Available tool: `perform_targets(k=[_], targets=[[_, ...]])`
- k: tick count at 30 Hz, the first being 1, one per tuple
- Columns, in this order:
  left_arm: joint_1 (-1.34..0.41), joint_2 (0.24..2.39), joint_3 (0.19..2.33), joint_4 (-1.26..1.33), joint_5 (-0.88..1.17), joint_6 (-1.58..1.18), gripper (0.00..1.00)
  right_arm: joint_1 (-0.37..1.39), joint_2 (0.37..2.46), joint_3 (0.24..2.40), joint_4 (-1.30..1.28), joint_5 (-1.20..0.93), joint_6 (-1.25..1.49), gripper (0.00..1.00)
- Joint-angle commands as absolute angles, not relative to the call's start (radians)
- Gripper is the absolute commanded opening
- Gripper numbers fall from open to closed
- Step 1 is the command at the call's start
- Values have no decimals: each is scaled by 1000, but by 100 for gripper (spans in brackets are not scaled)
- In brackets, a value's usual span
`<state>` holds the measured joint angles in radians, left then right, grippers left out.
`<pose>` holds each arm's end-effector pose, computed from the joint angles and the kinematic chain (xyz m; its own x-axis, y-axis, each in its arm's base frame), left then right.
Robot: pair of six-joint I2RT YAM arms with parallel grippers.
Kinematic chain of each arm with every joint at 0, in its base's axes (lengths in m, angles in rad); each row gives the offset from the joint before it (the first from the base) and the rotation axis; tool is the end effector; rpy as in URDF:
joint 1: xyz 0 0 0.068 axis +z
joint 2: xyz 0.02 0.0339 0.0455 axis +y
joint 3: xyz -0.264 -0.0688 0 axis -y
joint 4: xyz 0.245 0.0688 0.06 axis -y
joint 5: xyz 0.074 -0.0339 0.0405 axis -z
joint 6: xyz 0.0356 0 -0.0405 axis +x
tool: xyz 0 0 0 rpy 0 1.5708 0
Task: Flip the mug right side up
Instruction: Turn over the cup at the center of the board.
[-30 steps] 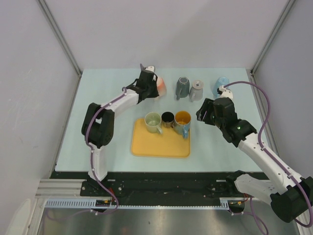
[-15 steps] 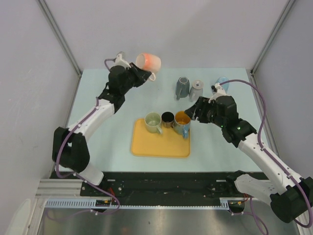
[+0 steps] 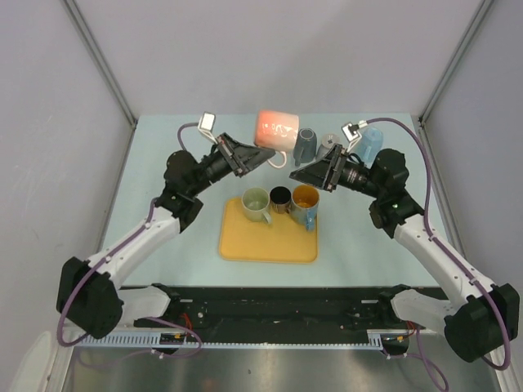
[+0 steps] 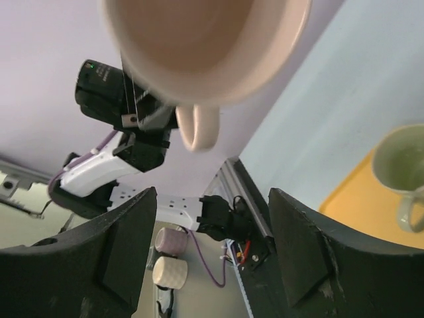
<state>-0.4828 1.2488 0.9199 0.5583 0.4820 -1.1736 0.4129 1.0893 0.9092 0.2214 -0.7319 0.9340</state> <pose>0.2496 -0.1495 0.3656 -0.6701 -0.5713 -0.4739 0.4995 0.1252 -0.8572 0.2194 0.1221 0.3668 -0.7092 0.3423 -0.6163 -0.5716 0.2325 0.7869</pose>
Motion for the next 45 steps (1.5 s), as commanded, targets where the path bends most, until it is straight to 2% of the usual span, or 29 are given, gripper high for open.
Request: perform_targets(k=[1,13,19,25,33,35,38,42,45], targets=[[-541,1115,882,746,515,-1190,0,452,1095,907,433,-821,1020,74],[-635,1012,827,632,457,-1092,0,568,1098,911,469,-749,1022,75],[-658,1009,822,595,454,-1062,0,589,1131,933,451,-729,1015,63],[-672,1009,805,592,453,-1060,0,604,1158,934,497,-719,1035,43],[-692,1009,795,592,462,-1055,0,615,1180,934,589,-701,1081,44],[-695,1008,789,592,462,-1055,0,615,1187,934,629,-703,1106,41],[-703,1005,785,592,465,-1052,0,615,1198,934,661,-710,1124,28],[-706,1002,778,592,468,-1049,0,615,1213,934,654,-722,1126,4],[-706,999,775,592,471,-1035,0,615,1210,936,629,-730,1109,0]])
